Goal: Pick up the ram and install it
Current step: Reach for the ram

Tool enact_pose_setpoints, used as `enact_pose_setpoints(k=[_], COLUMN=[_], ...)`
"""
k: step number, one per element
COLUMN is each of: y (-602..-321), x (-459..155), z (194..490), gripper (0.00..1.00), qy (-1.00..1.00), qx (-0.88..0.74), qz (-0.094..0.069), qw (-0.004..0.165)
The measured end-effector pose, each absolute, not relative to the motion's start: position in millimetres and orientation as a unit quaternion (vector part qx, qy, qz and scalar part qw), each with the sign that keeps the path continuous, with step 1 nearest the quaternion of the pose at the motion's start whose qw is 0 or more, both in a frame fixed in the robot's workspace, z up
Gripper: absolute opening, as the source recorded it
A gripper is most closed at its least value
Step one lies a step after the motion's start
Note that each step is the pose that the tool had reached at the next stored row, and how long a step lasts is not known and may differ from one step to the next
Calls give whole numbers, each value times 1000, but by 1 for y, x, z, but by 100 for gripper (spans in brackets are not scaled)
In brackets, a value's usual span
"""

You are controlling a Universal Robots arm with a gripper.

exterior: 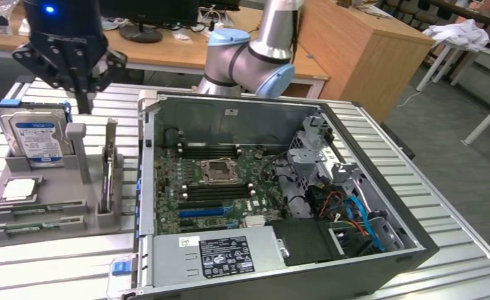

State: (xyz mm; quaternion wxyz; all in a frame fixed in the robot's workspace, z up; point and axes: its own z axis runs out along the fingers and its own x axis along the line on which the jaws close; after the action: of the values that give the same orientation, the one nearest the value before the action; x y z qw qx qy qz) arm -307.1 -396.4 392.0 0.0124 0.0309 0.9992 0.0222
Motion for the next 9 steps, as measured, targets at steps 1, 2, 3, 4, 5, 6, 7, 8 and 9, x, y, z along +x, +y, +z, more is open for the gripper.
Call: enact_pose_setpoints(k=[1, 2, 3, 4, 5, 6, 7, 8, 9], y=[-396, -396, -396, -396, -396, -396, -396, -396, -396], x=[-311, -315, -318, -321, -325, -328, -332, -335, -338], z=[392, 392, 392, 392, 392, 392, 391, 391, 391], gripper=[11, 11, 11, 11, 11, 11, 11, 11, 11], qy=[999, 999, 999, 999, 999, 999, 999, 999, 999], qx=[31, 31, 31, 30, 30, 30, 30, 30, 30], qz=[22, 22, 22, 22, 22, 22, 22, 22, 22], qw=[12, 12, 12, 12, 12, 12, 12, 12, 12])
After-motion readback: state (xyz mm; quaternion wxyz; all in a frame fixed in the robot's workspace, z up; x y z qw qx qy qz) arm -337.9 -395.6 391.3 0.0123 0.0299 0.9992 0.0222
